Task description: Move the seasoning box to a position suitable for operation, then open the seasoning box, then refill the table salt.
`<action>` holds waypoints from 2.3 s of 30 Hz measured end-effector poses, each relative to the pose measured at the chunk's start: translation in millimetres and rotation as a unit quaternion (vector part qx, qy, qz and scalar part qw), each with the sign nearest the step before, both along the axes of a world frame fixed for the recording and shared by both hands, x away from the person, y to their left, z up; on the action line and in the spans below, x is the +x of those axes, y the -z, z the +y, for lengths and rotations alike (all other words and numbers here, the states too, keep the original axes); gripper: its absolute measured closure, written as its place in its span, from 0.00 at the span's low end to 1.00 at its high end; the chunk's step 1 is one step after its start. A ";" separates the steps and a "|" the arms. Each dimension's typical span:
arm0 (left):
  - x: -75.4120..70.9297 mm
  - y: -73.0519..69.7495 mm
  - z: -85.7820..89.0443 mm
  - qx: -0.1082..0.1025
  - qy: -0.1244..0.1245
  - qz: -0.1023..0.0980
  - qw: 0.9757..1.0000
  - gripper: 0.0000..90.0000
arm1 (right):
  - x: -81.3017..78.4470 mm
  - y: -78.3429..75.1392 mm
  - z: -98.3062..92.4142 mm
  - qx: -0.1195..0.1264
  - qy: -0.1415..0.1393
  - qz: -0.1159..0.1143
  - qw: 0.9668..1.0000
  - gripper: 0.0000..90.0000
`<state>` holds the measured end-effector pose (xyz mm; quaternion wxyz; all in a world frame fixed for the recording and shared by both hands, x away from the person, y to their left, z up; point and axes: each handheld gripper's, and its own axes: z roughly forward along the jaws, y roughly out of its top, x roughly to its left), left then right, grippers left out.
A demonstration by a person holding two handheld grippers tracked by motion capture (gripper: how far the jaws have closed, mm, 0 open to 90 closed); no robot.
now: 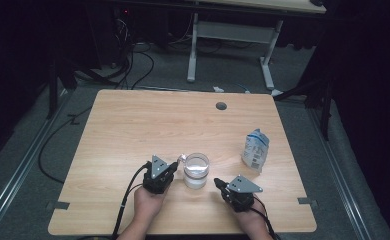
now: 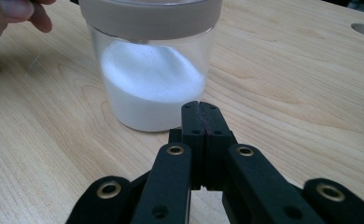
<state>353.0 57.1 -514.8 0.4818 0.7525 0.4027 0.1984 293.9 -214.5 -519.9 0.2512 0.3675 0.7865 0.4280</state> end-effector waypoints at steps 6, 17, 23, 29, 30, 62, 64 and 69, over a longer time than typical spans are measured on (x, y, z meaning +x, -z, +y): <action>6.7 -2.4 -5.4 0.002 0.006 -0.003 1.000 1.00 | -0.1 0.1 -0.8 0.001 0.001 0.001 1.000 1.00; 24.6 -1.0 -12.0 -0.004 0.015 -0.006 1.000 1.00 | -1.0 0.4 -0.5 -0.001 0.001 0.000 1.000 1.00; 18.9 -1.8 -4.4 0.000 0.014 -0.008 1.000 1.00 | -1.0 0.5 -1.5 -0.001 0.002 0.000 1.000 1.00; 5.1 -6.5 22.9 0.010 0.002 -0.011 1.000 0.98 | -0.4 1.5 -3.7 0.000 0.005 0.002 1.000 1.00; 2.4 -6.7 28.1 0.013 -0.001 -0.011 1.000 0.97 | -0.4 1.5 -4.0 -0.001 0.006 0.002 1.000 1.00; -26.1 9.4 98.6 0.013 -0.060 -0.008 0.998 0.64 | 21.2 -14.7 4.5 0.017 0.015 -0.010 1.000 1.00; -26.6 9.4 99.0 0.013 -0.060 -0.008 0.998 0.64 | 26.4 -15.6 6.6 0.019 0.017 -0.009 1.000 1.00; -28.0 9.4 100.5 0.013 -0.059 -0.007 0.998 0.64 | 36.5 -19.2 13.1 0.022 0.016 -0.017 0.999 1.00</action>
